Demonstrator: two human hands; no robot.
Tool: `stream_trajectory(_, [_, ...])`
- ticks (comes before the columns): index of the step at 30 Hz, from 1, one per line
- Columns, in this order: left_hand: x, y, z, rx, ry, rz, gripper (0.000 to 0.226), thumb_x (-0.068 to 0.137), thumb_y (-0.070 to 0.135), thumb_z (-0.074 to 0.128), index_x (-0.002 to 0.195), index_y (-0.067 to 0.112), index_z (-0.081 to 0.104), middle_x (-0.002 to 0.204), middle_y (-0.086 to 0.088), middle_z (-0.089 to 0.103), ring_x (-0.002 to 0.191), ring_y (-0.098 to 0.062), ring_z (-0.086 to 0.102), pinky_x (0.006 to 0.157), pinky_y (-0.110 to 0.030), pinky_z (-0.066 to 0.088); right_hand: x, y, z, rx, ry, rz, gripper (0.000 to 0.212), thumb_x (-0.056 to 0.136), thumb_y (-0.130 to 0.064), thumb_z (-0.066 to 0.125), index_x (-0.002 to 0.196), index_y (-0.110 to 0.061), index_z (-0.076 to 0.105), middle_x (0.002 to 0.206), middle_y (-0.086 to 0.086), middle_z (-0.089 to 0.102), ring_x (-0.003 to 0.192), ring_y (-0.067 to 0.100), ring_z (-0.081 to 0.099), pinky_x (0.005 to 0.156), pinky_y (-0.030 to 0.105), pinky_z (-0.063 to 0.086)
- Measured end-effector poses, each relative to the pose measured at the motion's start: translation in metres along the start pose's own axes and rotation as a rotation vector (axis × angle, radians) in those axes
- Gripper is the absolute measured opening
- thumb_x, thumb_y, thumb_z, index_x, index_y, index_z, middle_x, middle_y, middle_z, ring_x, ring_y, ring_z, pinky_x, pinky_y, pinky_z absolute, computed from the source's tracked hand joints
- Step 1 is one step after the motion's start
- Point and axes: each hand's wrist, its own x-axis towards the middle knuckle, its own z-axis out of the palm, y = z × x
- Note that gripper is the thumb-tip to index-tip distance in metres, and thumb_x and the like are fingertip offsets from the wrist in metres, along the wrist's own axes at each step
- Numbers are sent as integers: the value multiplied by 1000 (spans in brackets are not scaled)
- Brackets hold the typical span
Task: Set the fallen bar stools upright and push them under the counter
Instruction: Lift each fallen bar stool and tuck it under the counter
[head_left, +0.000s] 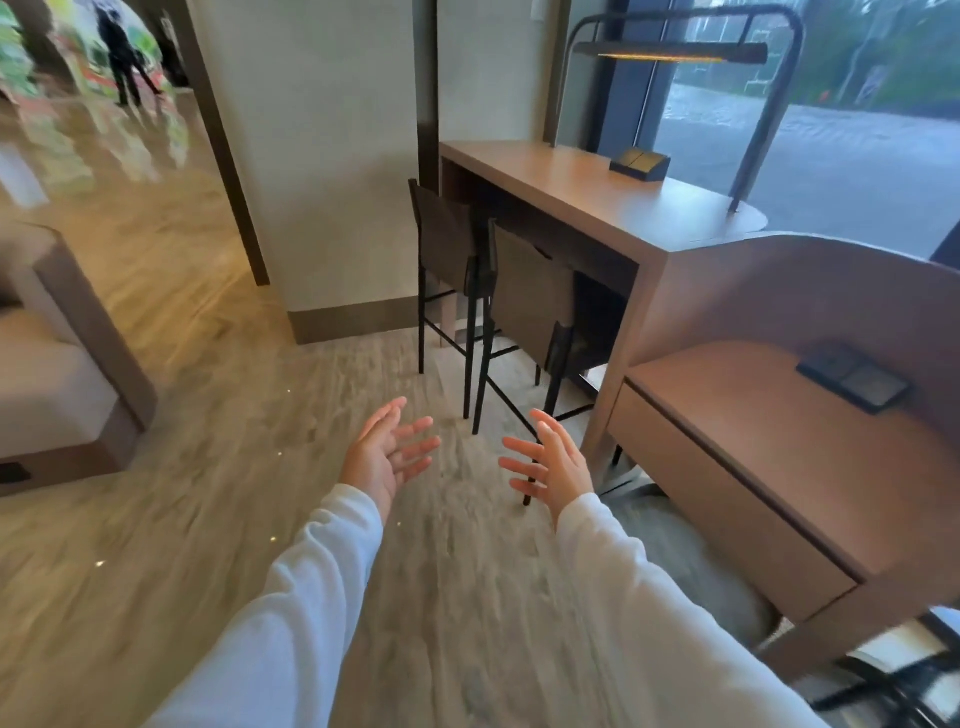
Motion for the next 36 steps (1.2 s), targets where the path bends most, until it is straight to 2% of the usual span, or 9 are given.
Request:
stream_trajectory(6, [115, 48, -19, 45, -62, -26, 27, 97, 30, 44, 121, 22, 52, 108, -10, 68, 86, -26, 68, 81, -39, 51, 99, -24, 56, 44, 62, 4, 18, 96, -49, 41, 108, -48, 54, 95, -6, 75, 86, 20, 72, 67, 32, 57])
stream_trajectory(12, [220, 68, -26, 49, -73, -62, 19, 96, 32, 45, 110, 25, 56, 108, -11, 68, 89, -26, 67, 83, -41, 51, 198, -30, 92, 60, 89, 16, 16, 95, -49, 42, 105, -50, 55, 94, -7, 75, 86, 19, 72, 65, 30, 57])
stream_trajectory(18, [346, 86, -20, 63, -65, -62, 33, 95, 36, 47, 123, 21, 52, 109, -10, 67, 93, -26, 67, 79, -39, 52, 317, -43, 119, 79, 101, 31, 18, 96, -46, 41, 110, -48, 53, 96, -5, 75, 85, 19, 72, 62, 29, 57])
stream_trajectory(22, [430, 104, -8, 78, -60, -91, 34, 94, 38, 49, 123, 20, 52, 113, -10, 66, 95, -26, 67, 75, -36, 53, 398, -68, 136, 90, 90, 58, 19, 96, -48, 40, 112, -47, 51, 98, -5, 73, 85, 16, 72, 60, 26, 56])
stream_trajectory(26, [514, 126, 1, 60, -56, -102, 40, 93, 40, 50, 127, 19, 50, 115, -9, 65, 98, -26, 66, 75, -36, 53, 476, -89, 154, 104, 87, 86, 22, 97, -46, 39, 118, -43, 47, 105, -1, 70, 87, 19, 72, 65, 30, 57])
stream_trajectory(32, [614, 143, 4, 29, -54, -143, 40, 92, 40, 51, 126, 19, 50, 119, -9, 62, 102, -26, 64, 73, -37, 54, 564, -97, 181, 127, 134, 140, 17, 97, -44, 42, 113, -43, 47, 108, 1, 69, 90, 22, 70, 72, 34, 58])
stream_trajectory(36, [690, 154, -5, 24, -57, -179, 39, 90, 42, 53, 122, 19, 53, 122, -8, 60, 103, -25, 63, 71, -37, 54, 626, -99, 206, 138, 185, 158, 20, 96, -44, 44, 115, -40, 46, 109, 2, 69, 90, 23, 70, 69, 33, 59])
